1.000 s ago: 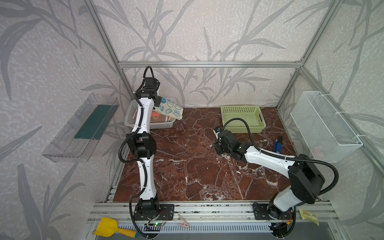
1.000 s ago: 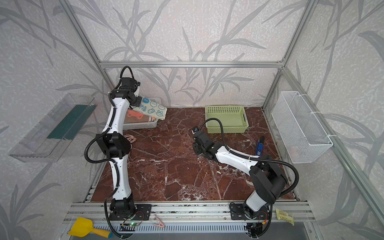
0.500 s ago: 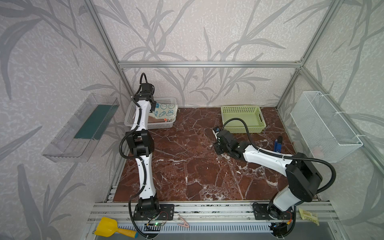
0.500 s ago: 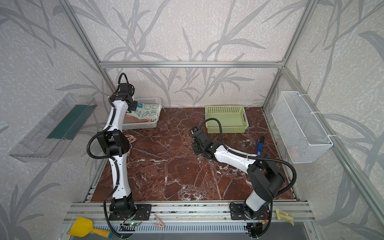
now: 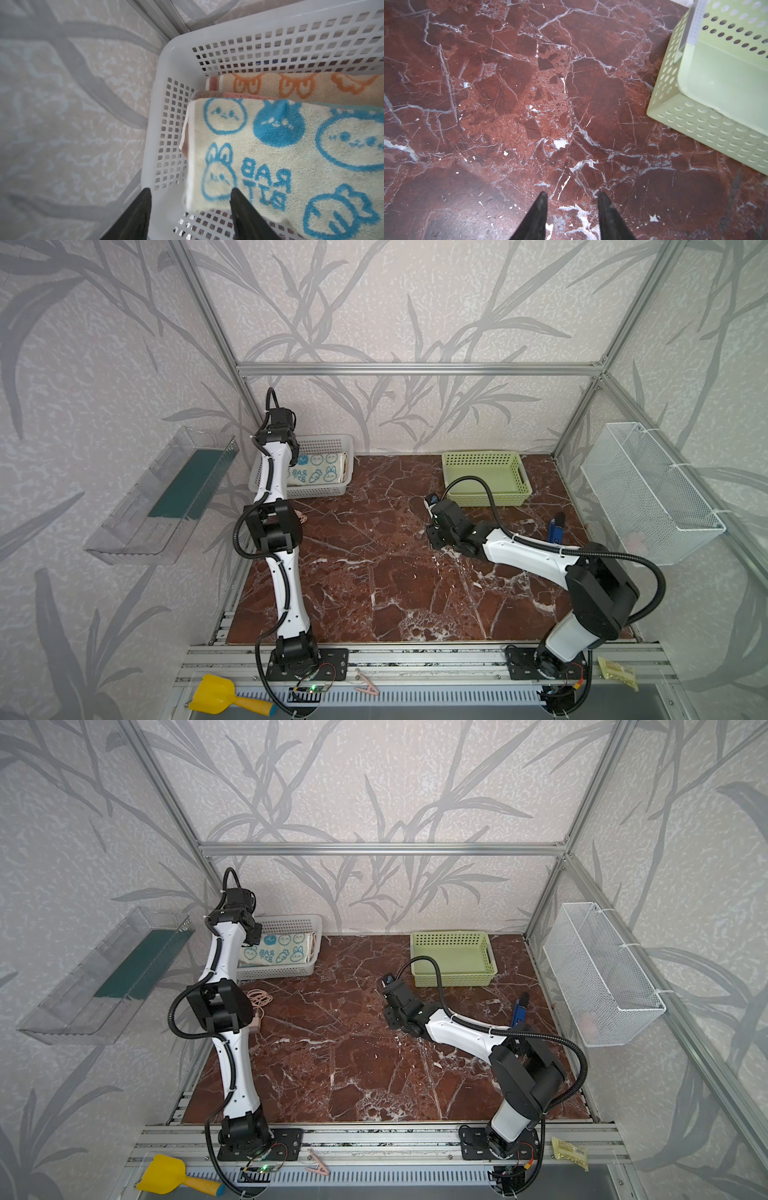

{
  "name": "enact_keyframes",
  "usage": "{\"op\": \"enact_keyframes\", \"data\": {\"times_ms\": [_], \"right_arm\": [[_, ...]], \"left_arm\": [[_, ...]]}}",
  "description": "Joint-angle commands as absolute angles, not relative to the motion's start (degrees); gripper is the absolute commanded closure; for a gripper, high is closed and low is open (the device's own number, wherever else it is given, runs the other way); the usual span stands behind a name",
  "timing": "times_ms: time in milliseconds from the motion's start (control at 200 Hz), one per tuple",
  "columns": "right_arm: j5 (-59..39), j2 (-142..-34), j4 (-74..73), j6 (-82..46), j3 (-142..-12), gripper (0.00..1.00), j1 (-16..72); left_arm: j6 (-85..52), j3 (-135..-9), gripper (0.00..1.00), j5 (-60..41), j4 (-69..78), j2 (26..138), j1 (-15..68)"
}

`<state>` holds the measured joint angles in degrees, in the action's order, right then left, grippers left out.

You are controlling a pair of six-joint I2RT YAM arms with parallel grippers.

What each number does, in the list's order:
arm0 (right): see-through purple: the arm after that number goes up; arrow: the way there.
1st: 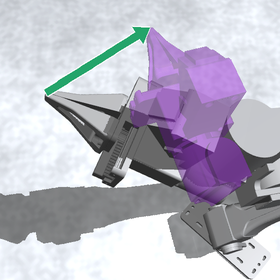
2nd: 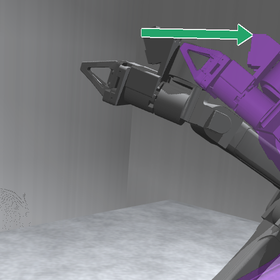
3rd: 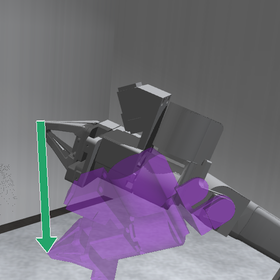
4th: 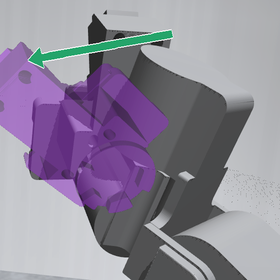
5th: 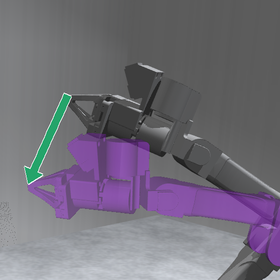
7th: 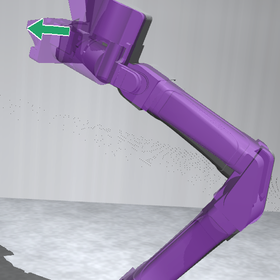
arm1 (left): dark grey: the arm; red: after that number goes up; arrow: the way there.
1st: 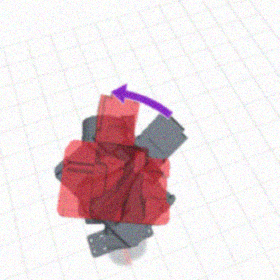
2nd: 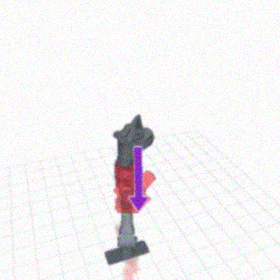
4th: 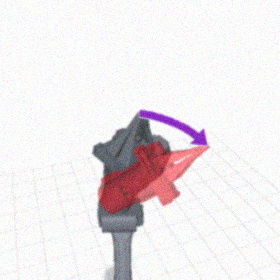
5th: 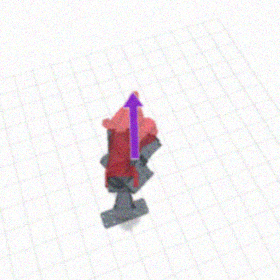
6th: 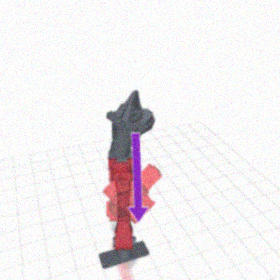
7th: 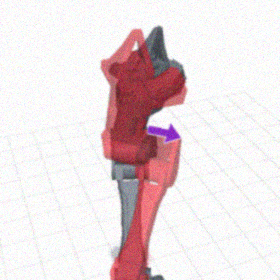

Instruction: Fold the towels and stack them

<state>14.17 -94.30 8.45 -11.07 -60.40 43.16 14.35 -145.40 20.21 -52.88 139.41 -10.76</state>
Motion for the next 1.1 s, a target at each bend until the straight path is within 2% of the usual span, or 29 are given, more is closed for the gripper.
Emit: {"op": "enact_keyframes", "data": {"times_ms": [0,325,640,780,920,1025,1095], "right_arm": [[15.9,-92.8,9.1,-10.7,-61.5,0.59,43.0],[19.2,-87.9,11.2,-7.9,-61.4,0.59,43.0],[25.0,-74.4,14.9,-2.4,-58.4,0.57,41.8],[27.4,-67.4,15.2,-0.5,-55.0,0.49,41.0],[27.9,-61.4,15.1,1.4,-51.8,0.38,39.2],[28.1,-59.1,15.7,1.7,-49.7,0.29,37.4],[30.0,-57.9,15.1,1.6,-47.5,0.18,36.3]], "left_arm": [[14.4,-147.7,0.34,22.6,-53.7,138.8,-10.2],[14.1,-144.7,0.34,19.7,-53.3,130.4,-7.4],[13.7,-135.3,0.34,21.3,-51.0,117.8,-0.5],[12.0,-128.8,0.33,20.6,-50.9,110.9,1.9],[8.4,-114.9,0.31,16.2,-46.4,100.9,2.2],[9.4,-94.9,0.27,11.6,-34.1,89.2,2.2],[9.4,-80.1,0.20,10.3,-23.5,80.6,2.1]]}}
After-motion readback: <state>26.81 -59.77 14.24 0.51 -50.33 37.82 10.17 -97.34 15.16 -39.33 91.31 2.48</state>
